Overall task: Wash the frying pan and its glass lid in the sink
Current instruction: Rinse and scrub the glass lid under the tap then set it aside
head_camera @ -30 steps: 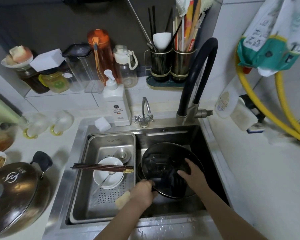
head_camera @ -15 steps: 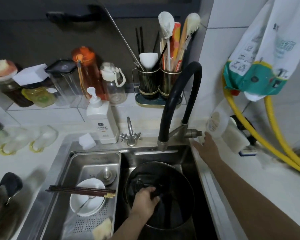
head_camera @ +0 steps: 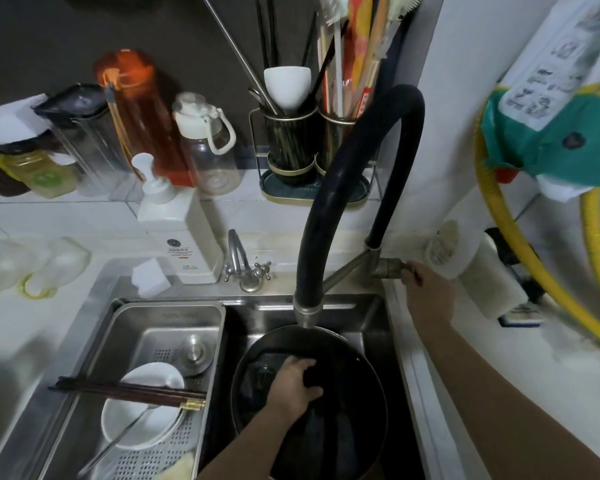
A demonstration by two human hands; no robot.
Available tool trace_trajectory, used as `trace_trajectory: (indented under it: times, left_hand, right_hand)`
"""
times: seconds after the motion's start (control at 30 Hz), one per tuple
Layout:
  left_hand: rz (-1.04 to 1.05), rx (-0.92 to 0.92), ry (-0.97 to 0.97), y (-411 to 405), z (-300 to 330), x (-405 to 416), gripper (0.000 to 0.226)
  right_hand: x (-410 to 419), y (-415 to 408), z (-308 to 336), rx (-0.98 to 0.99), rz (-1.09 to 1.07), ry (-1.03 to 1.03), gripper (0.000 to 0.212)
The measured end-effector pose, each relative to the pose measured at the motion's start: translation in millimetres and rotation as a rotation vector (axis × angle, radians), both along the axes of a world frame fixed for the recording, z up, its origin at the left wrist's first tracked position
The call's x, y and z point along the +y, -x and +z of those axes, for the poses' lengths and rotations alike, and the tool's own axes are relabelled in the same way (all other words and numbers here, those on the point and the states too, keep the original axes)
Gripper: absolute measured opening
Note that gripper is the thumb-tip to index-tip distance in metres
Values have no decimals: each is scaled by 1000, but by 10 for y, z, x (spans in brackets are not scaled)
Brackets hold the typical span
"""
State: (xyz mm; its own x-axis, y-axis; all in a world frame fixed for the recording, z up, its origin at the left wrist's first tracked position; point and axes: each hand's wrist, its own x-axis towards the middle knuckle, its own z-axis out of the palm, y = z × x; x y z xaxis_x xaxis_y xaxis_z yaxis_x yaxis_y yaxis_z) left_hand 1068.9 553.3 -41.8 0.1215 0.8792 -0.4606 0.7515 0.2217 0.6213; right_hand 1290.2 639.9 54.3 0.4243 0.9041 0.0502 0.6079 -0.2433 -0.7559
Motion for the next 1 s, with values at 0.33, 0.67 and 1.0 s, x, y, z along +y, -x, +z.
trace_trajectory:
  times: [0.33, 0.67, 1.0]
  left_hand:
    - [-189, 67, -77, -54, -38, 27, 57]
    - [-120, -30, -174, 25, 167, 24, 54]
    - [79, -130, -272, 241, 582, -139, 40]
  right_hand:
    - [0, -20, -58, 53, -38, -25, 25]
    - [-19, -68, -90, 108, -23, -41, 26]
    - [-402, 175, -111, 340, -61, 5, 48]
